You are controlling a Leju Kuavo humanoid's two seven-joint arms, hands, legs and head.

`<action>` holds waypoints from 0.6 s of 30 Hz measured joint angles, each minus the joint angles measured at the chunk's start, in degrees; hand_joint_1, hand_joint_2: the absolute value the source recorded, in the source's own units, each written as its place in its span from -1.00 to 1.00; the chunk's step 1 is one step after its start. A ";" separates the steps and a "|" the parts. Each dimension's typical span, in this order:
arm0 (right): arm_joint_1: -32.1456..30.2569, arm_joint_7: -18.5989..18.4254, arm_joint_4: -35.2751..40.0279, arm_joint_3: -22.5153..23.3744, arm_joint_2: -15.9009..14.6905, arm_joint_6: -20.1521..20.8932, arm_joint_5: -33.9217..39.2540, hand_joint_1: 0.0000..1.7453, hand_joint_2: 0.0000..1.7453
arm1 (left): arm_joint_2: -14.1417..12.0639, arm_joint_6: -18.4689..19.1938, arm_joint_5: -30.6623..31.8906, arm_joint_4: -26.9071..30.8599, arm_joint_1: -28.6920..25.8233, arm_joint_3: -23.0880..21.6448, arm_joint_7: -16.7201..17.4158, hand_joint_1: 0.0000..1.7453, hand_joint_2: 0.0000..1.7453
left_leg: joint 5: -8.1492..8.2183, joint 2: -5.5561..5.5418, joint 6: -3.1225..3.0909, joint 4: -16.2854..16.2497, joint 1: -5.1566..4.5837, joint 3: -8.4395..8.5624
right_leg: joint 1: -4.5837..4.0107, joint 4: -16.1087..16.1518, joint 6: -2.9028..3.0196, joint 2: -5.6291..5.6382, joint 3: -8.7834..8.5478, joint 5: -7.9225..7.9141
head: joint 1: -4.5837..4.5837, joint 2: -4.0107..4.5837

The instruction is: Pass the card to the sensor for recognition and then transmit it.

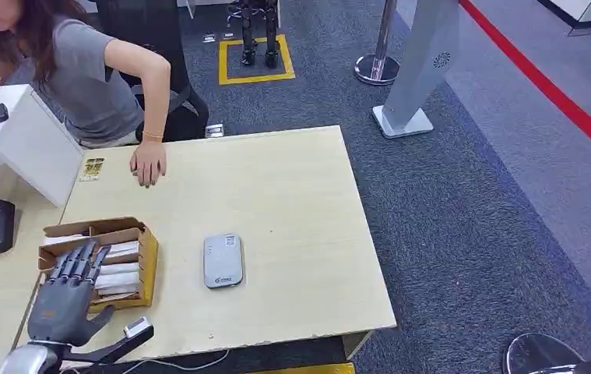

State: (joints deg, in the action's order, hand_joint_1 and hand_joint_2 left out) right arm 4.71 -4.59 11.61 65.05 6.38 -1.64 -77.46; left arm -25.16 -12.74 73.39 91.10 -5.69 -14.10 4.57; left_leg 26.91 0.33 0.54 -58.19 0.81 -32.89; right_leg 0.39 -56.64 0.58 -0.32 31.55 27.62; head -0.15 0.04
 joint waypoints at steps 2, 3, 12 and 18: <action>-0.01 0.00 0.00 -0.07 0.00 -0.02 -0.05 -1.00 -1.00 | 0.39 -0.04 0.31 -0.46 0.85 -0.61 -0.07 -1.00 1.00 | 0.00 0.00 0.00 0.00 0.00 0.00 | 0.00 0.00 -0.01 0.00 0.00 -0.01 | 0.00 -0.02; 0.00 -0.02 0.00 -0.09 0.00 -0.04 -0.07 -1.00 -1.00 | 0.52 -0.07 0.31 -0.64 1.19 -0.79 -0.09 -0.04 1.00 | 0.00 0.00 0.00 0.00 0.00 0.00 | 0.00 0.00 -0.01 0.01 0.00 -0.01 | -0.02 -0.02; 0.00 -0.02 0.02 -0.42 -0.09 -0.79 -0.39 -1.00 -1.00 | 1.00 0.87 -0.54 -1.58 2.95 -2.82 -0.50 1.00 1.00 | 0.00 0.01 0.00 -0.01 0.00 0.00 | 0.00 0.00 0.00 0.01 0.01 -0.01 | 0.00 -0.02; 0.00 -0.02 0.02 -0.44 -0.09 -1.16 -0.42 -1.00 -1.00 | 1.00 1.20 -0.54 -1.60 3.03 -3.43 -0.42 1.00 1.00 | 0.00 0.01 0.00 -0.01 0.00 0.00 | 0.00 0.00 0.00 0.02 0.02 -0.01 | 0.00 -0.02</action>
State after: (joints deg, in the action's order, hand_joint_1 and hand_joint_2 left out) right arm 4.71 -4.61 11.63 64.61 6.29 -2.80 -77.88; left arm -24.15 -11.54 72.85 89.50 -2.66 -17.53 4.15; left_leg 26.91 0.34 0.54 -58.20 0.81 -32.89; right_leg 0.39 -56.64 0.58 -0.31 31.57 27.61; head -0.15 0.02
